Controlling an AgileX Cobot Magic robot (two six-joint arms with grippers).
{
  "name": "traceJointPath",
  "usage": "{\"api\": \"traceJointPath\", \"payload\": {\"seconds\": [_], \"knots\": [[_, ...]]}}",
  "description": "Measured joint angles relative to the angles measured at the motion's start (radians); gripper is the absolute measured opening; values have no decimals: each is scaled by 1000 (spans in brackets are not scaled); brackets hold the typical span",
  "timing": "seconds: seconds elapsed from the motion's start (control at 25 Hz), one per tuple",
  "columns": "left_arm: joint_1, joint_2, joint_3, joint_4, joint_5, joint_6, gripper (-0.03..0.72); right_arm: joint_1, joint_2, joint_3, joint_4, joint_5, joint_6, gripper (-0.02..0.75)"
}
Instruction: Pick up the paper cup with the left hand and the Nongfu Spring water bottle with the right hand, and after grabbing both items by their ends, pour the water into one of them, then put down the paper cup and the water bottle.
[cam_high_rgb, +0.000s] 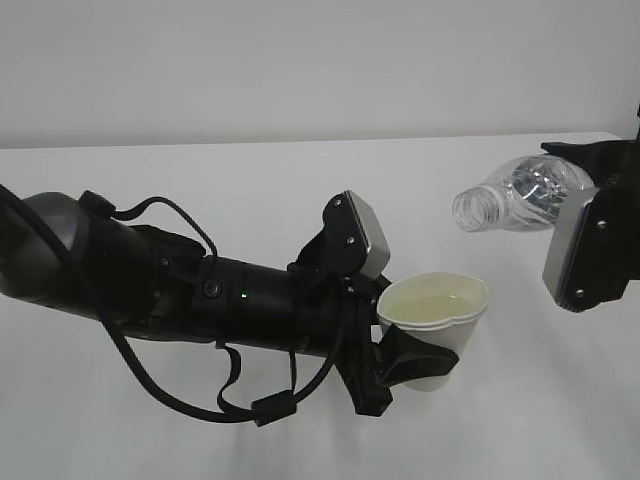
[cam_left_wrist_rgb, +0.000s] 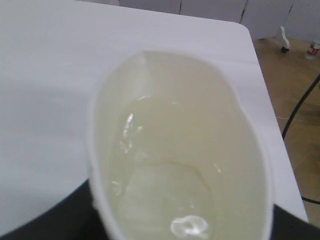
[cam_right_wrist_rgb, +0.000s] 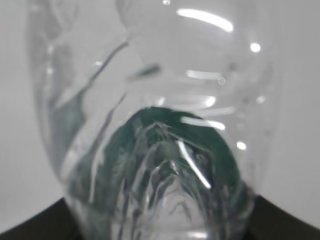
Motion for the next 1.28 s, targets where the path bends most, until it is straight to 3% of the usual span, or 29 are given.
{"api": "traceJointPath", "payload": {"seconds": [0.6,1.28], "knots": [[0,0,0,-25,0,0,386,0,0,0,2,-59,409,385],[0,0,0,-45,0,0,386,0,0,44,110,-301,912,385]]}}
